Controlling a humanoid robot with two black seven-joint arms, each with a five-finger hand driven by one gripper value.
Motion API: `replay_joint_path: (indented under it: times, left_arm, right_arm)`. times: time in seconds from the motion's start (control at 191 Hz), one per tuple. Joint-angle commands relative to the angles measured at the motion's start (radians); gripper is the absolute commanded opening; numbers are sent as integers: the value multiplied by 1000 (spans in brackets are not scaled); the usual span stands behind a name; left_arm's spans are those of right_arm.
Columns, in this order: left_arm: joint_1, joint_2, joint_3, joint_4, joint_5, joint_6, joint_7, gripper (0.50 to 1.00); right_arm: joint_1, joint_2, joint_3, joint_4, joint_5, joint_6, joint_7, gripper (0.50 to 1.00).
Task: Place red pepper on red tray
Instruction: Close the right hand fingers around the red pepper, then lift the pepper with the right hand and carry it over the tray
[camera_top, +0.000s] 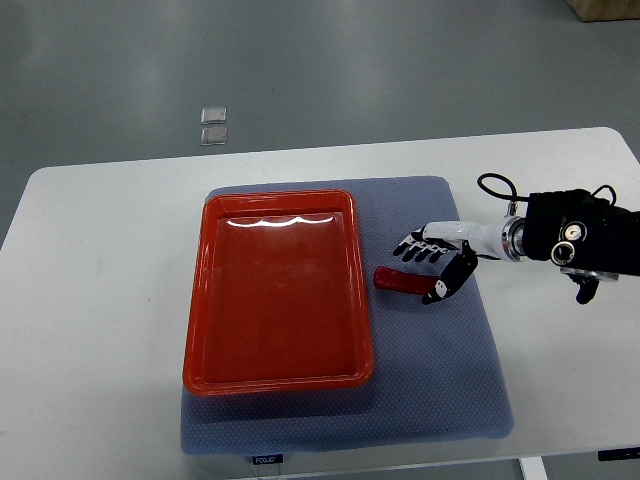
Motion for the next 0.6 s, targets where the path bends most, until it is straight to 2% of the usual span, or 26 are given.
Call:
replay_joint_path:
  times: [0.0,0.261,0.35,0.397,0.486,0.596]
  left_arm:
    - [0,0,0,1,1,0,0,1000]
    - [0,0,-1,1,0,1,0,1000]
    - [0,0,-1,1,0,1,0,1000]
    - [2,0,-1,1,0,1,0,1000]
    - [2,0,-1,1,0,0,0,1000]
    - [2,0,-1,2,0,1,0,1000]
  right_arm:
    - [-3,13,0,0,0,-12,0,815]
    - [-31,31,0,-3,-28,-34,0,807]
    - [-31,34,0,-3,-29,-34,0,789]
    - [-31,36,0,-5,-31,-34,0,752]
    - [-31,42,0,-6,-35,-34,1,640]
    - [-40,47,0,-11,-80,-34,0,554]
